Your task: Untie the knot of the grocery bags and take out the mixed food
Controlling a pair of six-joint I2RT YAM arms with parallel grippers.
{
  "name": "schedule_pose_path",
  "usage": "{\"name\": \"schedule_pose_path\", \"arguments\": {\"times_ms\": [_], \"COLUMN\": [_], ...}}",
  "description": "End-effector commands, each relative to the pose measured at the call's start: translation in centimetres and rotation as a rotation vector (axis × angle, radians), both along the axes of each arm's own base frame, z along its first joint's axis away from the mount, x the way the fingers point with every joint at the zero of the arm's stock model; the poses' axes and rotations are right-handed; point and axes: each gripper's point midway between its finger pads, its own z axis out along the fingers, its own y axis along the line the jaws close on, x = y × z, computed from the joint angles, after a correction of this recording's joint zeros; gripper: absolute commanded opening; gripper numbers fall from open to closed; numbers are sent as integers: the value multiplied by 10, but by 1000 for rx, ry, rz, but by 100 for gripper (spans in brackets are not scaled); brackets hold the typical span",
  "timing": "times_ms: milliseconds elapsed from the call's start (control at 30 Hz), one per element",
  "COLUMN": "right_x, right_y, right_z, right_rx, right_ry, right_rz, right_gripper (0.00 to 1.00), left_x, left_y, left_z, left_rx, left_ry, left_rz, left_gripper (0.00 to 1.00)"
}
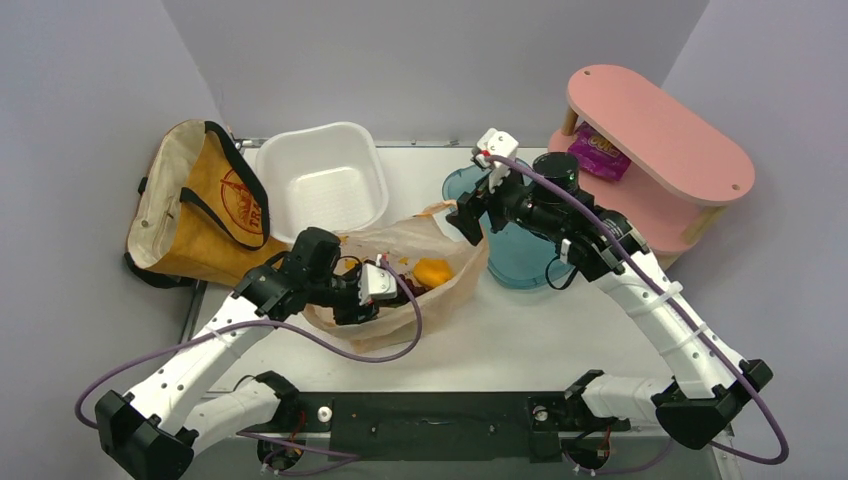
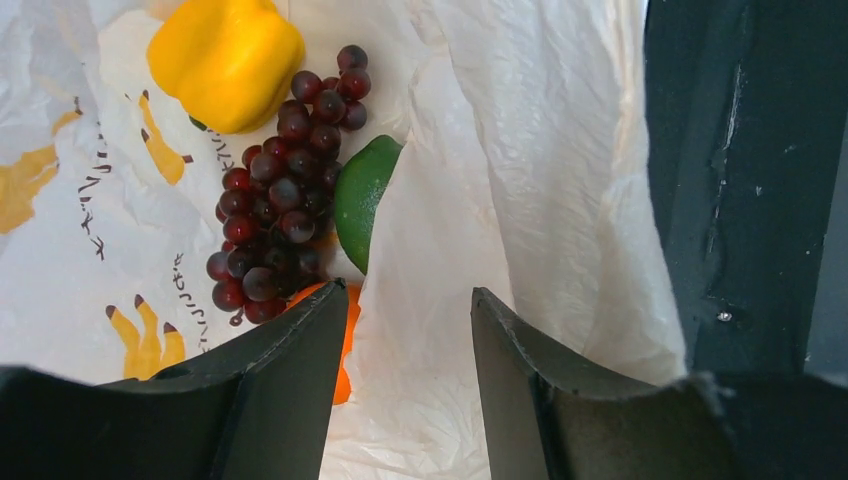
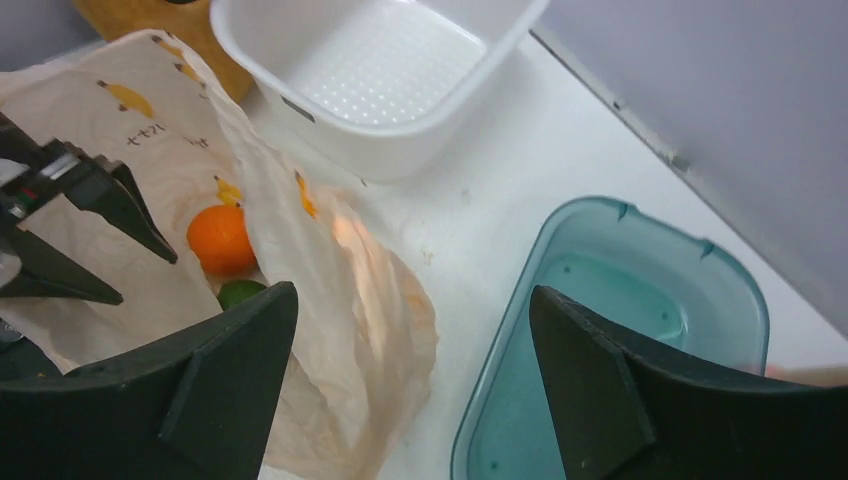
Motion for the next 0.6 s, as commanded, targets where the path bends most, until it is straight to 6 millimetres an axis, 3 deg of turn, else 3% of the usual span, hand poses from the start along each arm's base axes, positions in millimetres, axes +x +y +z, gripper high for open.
{"name": "schedule_pose_path", "arguments": {"times_ms": [0, 200, 333, 467, 567], "right_x": [-6, -30, -30, -24, -21], "right_y": [31, 63, 85, 97, 91], "right_z": [24, 16, -4, -72, -111], "right_rx": [-12, -63, -118, -297, -409], "right_ry": [-112, -164, -165, -120, -75], "right_rz": [94, 249, 327, 423, 442], "right_gripper": [82, 82, 82, 82, 82], "left_x": [8, 0, -6, -7, -8], "left_y": [-10, -9, -6, -1, 6], "left_z": [35, 42, 40, 32, 20], "left_rx": [-72, -116, -116, -90, -48], "left_ry": [-167, -221, -220, -218, -213], "left_rz": [-57, -80, -94, -90, -81], "left_gripper": [46, 46, 46, 46, 46]}}
